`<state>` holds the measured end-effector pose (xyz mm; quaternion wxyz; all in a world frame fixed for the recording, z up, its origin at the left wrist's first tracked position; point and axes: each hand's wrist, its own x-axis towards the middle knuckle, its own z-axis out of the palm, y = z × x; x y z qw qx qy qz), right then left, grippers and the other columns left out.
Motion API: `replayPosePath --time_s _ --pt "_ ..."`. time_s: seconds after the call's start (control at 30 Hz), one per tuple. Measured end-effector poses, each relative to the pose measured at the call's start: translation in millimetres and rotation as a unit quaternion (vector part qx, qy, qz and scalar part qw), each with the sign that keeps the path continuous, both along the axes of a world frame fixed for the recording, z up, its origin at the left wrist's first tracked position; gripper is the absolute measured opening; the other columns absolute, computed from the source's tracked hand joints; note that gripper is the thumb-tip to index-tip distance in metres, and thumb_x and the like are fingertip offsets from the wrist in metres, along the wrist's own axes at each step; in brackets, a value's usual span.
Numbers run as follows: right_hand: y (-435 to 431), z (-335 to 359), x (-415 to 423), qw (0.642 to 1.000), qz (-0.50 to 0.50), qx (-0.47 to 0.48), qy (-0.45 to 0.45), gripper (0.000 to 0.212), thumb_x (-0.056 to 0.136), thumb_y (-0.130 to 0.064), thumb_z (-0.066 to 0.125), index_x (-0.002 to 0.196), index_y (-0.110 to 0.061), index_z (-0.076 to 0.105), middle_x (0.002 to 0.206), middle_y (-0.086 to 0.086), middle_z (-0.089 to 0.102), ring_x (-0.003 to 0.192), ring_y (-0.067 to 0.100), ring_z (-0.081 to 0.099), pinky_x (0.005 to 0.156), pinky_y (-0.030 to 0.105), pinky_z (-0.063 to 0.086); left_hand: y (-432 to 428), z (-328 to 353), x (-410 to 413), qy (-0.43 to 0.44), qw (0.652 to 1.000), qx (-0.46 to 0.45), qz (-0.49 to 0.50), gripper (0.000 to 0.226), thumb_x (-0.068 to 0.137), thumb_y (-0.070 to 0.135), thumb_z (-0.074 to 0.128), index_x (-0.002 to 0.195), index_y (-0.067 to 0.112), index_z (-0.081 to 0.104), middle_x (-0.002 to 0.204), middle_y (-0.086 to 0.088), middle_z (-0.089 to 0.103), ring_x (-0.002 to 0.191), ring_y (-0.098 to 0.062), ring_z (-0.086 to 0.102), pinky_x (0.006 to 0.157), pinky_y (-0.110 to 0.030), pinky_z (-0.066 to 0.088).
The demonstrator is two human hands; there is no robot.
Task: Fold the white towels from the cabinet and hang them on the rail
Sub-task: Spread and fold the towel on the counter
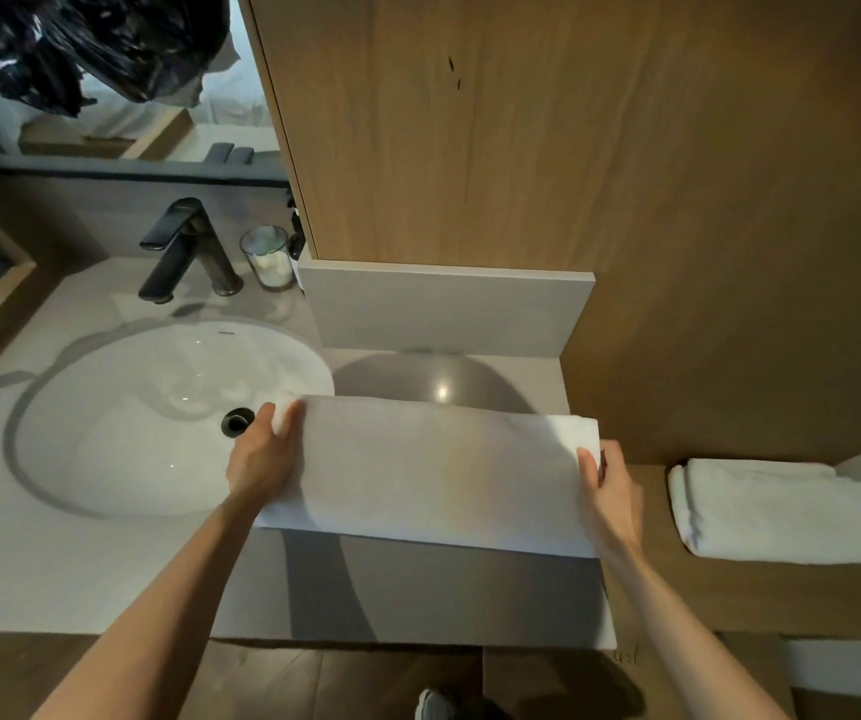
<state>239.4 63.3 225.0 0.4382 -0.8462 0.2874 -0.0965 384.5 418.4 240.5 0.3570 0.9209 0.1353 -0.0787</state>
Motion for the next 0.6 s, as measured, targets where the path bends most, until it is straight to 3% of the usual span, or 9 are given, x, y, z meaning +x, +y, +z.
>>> replayPosePath --time_s 0.2,0.33,0.5,0.6 --pt "-4.1 -1.6 5.6 0.996 -0.046 0.037 0.063 0.036 0.097 -0.048 0.045 0.102 -0.014 0.056 0.087 0.004 0.061 0.082 0.024 0.059 0.066 0.032 0.041 7.3 0.0 3.0 0.035 0.996 -0.078 -0.008 0.043 0.094 0.060 0.040 0.103 0.020 0.052 0.096 0.002 0.057 0.096 -0.027 0.051 0.082 -0.035 0.034" --pt "1.6 4.3 -4.1 0.991 -0.057 0.105 0.055 0.032 0.091 -0.050 0.059 0.101 -0.020 0.057 0.090 -0.006 0.061 0.083 0.014 0.057 0.070 0.032 0.045 18.2 1.8 -8.5 0.037 0.993 -0.114 -0.016 0.069 0.073 0.073 0.044 0.088 0.008 0.061 0.082 -0.003 0.063 0.076 -0.019 0.056 0.066 -0.033 0.042" --pt "15.8 5.0 -18.6 0.993 -0.082 0.072 0.034 0.028 0.096 -0.045 0.053 0.107 -0.019 0.053 0.089 0.000 0.062 0.081 0.020 0.058 0.076 0.039 0.050 20.1 -4.7 -26.2 0.003 1.000 -0.027 -0.012 0.055 0.093 0.059 0.043 0.088 0.005 0.052 0.080 -0.007 0.060 0.080 -0.030 0.057 0.067 -0.038 0.041" --pt "25.8 10.9 -24.8 0.995 -0.086 0.041 -0.003 0.020 0.100 -0.039 0.045 0.108 -0.020 0.046 0.084 -0.007 0.056 0.074 0.012 0.054 0.066 0.033 0.046 18.9 -4.7 -33.8 -0.047 0.998 0.021 -0.032 0.042 0.098 0.052 0.037 0.089 0.011 0.042 0.081 -0.010 0.059 0.080 -0.036 0.058 0.068 -0.040 0.042"
